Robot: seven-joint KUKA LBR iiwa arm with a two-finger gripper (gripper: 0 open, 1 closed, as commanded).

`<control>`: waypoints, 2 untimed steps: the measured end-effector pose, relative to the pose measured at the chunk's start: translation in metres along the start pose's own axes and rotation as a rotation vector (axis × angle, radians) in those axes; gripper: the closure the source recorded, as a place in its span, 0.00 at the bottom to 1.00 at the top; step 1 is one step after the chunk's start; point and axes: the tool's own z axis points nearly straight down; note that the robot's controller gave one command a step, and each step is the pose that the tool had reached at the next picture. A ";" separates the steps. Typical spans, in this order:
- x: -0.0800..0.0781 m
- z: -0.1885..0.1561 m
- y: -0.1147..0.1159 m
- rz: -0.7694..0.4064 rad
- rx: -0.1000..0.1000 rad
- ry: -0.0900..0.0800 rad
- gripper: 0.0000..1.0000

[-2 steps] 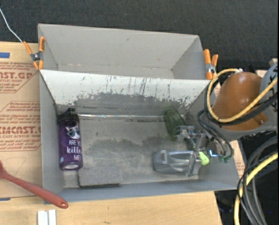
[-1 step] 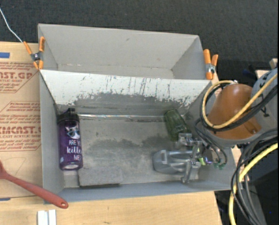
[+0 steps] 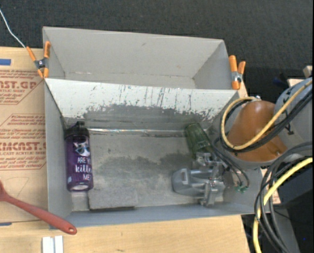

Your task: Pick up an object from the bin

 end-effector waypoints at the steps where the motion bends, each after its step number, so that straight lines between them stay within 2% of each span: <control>1: 0.002 0.000 -0.011 0.177 -0.005 0.003 1.00; 2: 0.002 0.000 -0.011 0.177 -0.005 0.003 1.00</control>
Offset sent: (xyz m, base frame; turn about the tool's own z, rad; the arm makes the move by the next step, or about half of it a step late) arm 0.0000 0.0000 0.0000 0.0000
